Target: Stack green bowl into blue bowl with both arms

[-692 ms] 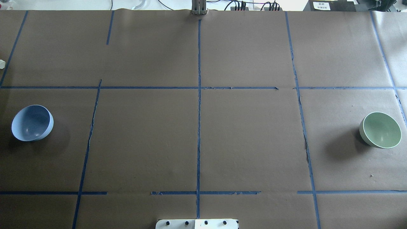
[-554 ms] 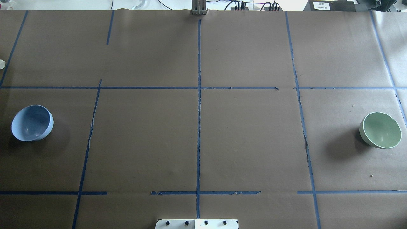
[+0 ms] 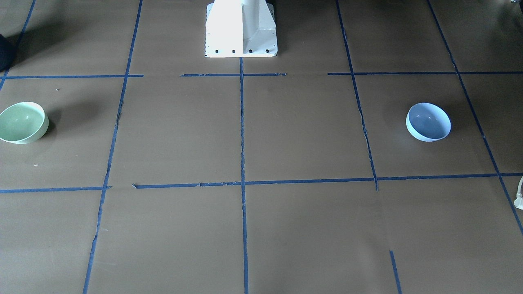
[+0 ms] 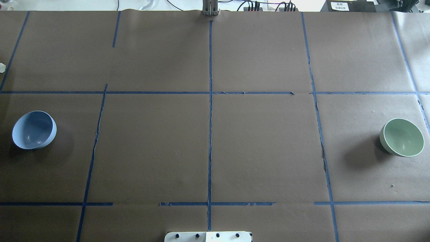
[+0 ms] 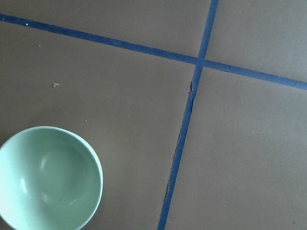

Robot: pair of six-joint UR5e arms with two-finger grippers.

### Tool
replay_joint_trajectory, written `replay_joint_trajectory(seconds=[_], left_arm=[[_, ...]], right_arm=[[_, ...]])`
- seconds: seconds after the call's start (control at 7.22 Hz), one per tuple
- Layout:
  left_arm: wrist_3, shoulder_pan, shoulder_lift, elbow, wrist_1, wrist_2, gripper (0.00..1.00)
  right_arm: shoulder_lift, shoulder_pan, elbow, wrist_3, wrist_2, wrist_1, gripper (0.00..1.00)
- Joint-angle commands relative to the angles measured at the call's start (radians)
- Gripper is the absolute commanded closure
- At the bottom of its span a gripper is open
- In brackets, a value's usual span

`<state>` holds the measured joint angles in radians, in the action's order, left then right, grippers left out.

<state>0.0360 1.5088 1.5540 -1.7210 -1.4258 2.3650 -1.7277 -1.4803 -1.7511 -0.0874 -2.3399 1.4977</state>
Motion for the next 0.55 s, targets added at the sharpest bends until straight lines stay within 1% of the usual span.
replay_joint_trajectory(seconds=[0.0,0.14,0.28,0.42], left_arm=[[-0.002,-0.001,-0.002,0.035,-0.002,0.004,0.00],[-0.005,-0.001,-0.003,0.034,-0.005,0.005,0.00],[-0.007,-0.002,-0.003,0.034,-0.007,0.005,0.00],[-0.007,-0.007,-0.002,0.035,-0.028,0.005,0.00]], right_arm=[[0.004,0.000,0.021,-0.003,-0.021,-0.007,0.00],[0.000,0.000,0.021,0.000,-0.045,-0.008,0.00],[-0.001,0.000,0.024,-0.005,-0.089,-0.008,0.00],[-0.001,0.000,0.018,0.008,-0.091,-0.010,0.00]])
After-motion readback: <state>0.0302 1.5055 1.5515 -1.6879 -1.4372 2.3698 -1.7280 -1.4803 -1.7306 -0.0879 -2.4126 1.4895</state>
